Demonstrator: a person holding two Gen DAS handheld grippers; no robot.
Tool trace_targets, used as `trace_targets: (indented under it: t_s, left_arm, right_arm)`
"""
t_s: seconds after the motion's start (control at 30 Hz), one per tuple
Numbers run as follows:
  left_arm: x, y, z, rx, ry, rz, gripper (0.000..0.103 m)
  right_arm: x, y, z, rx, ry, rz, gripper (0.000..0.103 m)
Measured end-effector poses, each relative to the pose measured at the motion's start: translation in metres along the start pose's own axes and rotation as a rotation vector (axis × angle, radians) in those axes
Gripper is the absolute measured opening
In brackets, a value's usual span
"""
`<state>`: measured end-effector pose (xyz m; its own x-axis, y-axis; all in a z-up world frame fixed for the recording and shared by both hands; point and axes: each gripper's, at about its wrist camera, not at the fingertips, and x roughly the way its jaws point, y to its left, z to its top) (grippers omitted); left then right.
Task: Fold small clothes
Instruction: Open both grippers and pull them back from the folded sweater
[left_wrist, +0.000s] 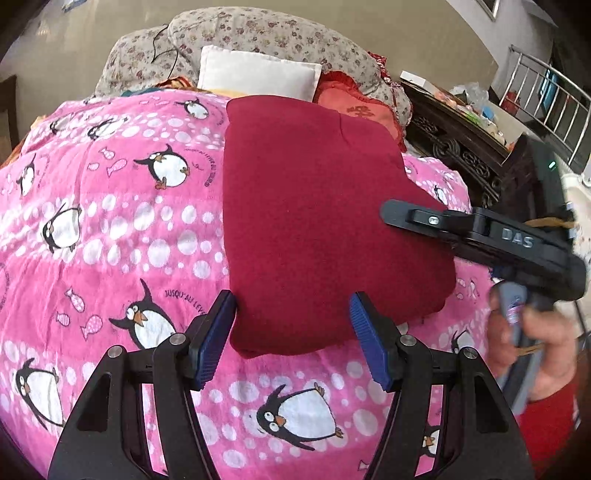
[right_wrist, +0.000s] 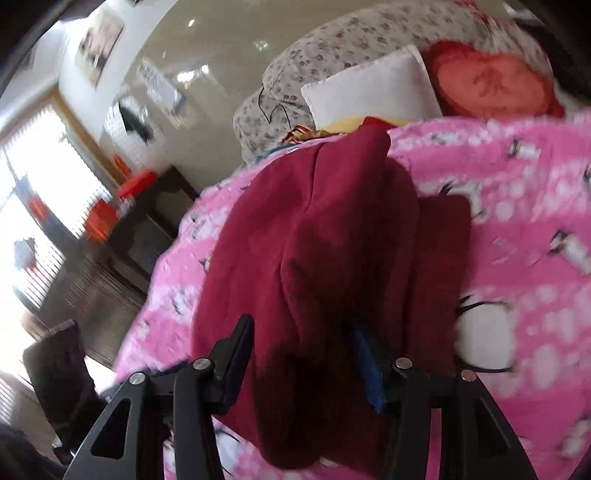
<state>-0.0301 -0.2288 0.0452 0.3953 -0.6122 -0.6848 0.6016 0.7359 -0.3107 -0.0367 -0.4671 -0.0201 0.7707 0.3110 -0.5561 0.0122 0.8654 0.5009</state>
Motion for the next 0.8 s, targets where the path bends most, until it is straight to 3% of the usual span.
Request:
trace_targets:
  t_s: [0.03, 0.2, 0.3, 0.4, 0.5, 0.6, 0.73, 0.8]
  left_arm:
    - [-0.002, 0.001, 0.001, -0.005, -0.003, 0.0, 0.064]
    - [-0.023, -0.009, 0.01, 0.016, -0.055, -0.007, 0.064]
    - [-0.027, -0.015, 0.014, 0.028, -0.081, -0.023, 0.066]
    - [-0.009, -0.022, 0.011, 0.035, -0.041, -0.021, 0.066]
    - [0.01, -0.02, 0.005, 0.029, 0.002, 0.019, 0.066]
    - [0.01, -0.014, 0.003, 0.021, 0.015, 0.012, 0.066]
    - [-0.004, -0.013, 0.012, 0.031, -0.046, 0.045, 0.066]
    - [-0.003, -0.013, 0.016, 0.022, -0.06, 0.044, 0.066]
  right_arm:
    - [0.001, -0.002, 0.0, 0.006, -0.006, 0.016, 0.026]
    - [-0.033, 0.012, 0.001, -0.083, -0.091, -0.005, 0.017]
    - [-0.056, 0.023, 0.0, -0.154, -0.118, -0.071, 0.017]
    - [-0.048, 0.023, -0.007, -0.191, -0.079, -0.176, 0.017]
    - [-0.03, 0.004, -0.009, -0.139, -0.033, -0.158, 0.02]
    - [-0.048, -0.004, -0.008, -0.096, -0.06, -0.115, 0.034]
    - [-0.083, 0.015, -0.003, -0.162, -0.177, -0.174, 0.036]
    - [-0.082, 0.027, 0.001, -0.215, -0.175, -0.165, 0.036]
